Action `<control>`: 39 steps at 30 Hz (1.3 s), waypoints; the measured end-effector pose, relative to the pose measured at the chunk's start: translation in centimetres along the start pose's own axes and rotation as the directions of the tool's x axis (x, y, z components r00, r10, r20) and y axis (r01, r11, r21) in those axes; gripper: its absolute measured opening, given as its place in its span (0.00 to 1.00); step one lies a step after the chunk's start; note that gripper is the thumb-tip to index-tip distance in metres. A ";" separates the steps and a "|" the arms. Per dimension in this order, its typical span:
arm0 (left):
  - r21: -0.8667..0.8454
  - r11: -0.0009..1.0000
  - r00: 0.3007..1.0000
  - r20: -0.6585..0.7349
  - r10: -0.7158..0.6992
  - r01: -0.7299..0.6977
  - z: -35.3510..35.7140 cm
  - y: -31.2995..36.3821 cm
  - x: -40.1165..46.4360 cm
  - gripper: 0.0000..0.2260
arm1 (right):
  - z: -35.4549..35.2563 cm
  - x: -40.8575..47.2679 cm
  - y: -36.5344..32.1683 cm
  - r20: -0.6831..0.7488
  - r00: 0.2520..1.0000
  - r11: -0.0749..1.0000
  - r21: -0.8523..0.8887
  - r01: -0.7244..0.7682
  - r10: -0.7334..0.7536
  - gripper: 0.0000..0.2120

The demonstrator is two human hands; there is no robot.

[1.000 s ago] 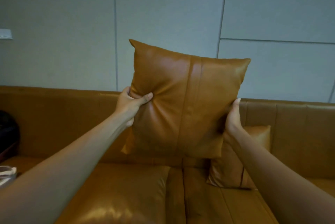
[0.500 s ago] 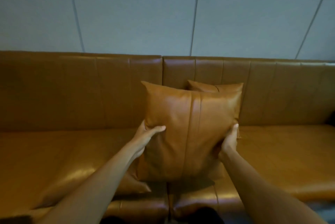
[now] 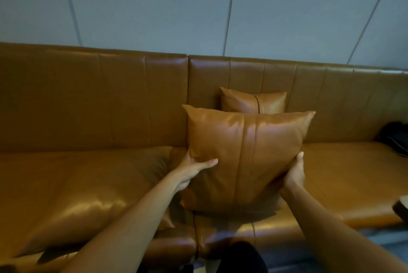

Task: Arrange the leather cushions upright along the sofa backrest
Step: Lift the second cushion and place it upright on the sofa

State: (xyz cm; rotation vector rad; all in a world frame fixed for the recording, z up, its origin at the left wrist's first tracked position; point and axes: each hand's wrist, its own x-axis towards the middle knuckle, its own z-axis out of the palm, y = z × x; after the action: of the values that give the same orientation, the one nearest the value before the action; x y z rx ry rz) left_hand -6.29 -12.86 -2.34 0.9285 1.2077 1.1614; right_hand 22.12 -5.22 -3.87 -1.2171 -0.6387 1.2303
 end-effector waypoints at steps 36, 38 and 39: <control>-0.093 0.994 0.989 -0.141 0.043 -0.057 -8.4 1.9 8.6 0.33 | 9.1 4.5 2.4 0.224 0.973 0.995 -0.066 0.069 -0.053 0.25; -0.095 0.994 0.995 -0.093 0.041 -0.050 -7.4 2.5 11.3 0.33 | 8.1 6.5 1.6 0.221 0.972 0.992 -0.084 0.095 -0.075 0.28; -0.096 0.994 0.996 -0.073 0.043 -0.050 -7.1 2.8 12.5 0.34 | 7.8 7.7 1.6 0.222 0.973 0.992 -0.089 0.093 -0.071 0.29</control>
State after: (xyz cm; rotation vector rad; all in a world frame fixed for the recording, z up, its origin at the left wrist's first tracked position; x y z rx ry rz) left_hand -14.04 -0.46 -3.22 0.8513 1.1802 1.2888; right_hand 16.75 4.40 -4.81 -1.1329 -0.9123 1.2850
